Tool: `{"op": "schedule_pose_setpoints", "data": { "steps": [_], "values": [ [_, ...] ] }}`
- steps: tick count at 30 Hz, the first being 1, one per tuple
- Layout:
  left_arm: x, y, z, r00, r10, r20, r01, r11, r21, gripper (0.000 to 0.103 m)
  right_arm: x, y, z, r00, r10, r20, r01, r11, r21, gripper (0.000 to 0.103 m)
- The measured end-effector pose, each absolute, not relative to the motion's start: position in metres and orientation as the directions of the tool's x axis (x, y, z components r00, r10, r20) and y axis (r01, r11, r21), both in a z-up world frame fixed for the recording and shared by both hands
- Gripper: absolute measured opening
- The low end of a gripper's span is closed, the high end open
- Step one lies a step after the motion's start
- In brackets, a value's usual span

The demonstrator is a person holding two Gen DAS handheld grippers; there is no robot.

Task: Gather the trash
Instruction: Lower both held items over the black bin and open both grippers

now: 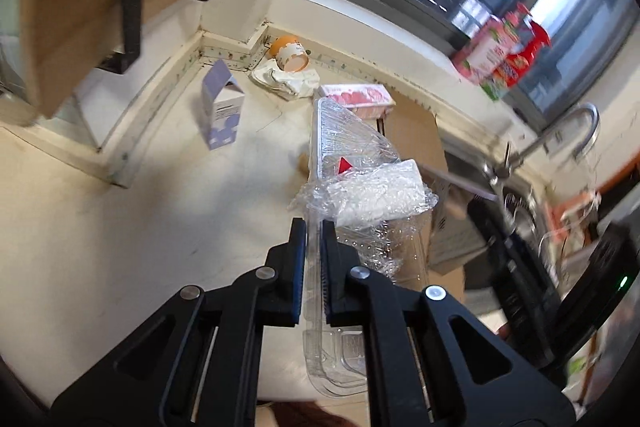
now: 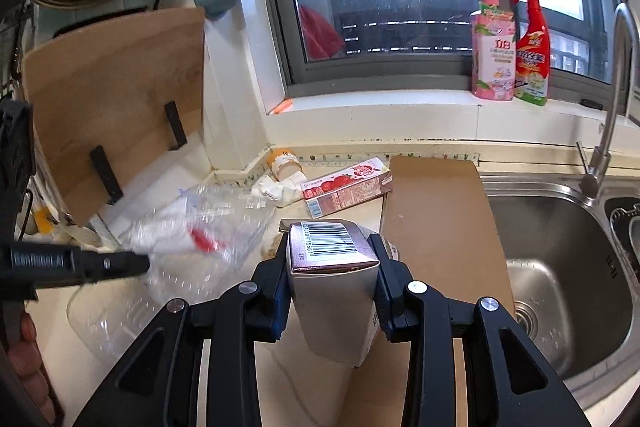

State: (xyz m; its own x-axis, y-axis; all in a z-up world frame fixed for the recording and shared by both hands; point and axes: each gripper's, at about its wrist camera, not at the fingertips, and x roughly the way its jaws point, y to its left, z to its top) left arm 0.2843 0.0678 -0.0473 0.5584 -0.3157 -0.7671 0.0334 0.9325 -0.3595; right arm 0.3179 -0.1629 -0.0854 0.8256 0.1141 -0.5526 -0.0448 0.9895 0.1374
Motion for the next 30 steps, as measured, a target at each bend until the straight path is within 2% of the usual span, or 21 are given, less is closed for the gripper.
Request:
{"op": "schedule_pose_setpoints", "data": {
  "steps": [16,30],
  "values": [
    [0.181,0.081,-0.032,0.510,-0.385,-0.769,0.203,0.923,-0.328,0.005,0.145,-0.133,-0.046,0.850,-0.008,-0.526,0.105,0.982,0.156,0.034],
    [0.083,0.078,-0.048,0.469,-0.317,-0.824,0.179,0.948,-0.263,0.005,0.025,-0.137,-0.057,0.817,0.093,-0.569,0.035,0.977,0.210,0.034]
  ]
}}
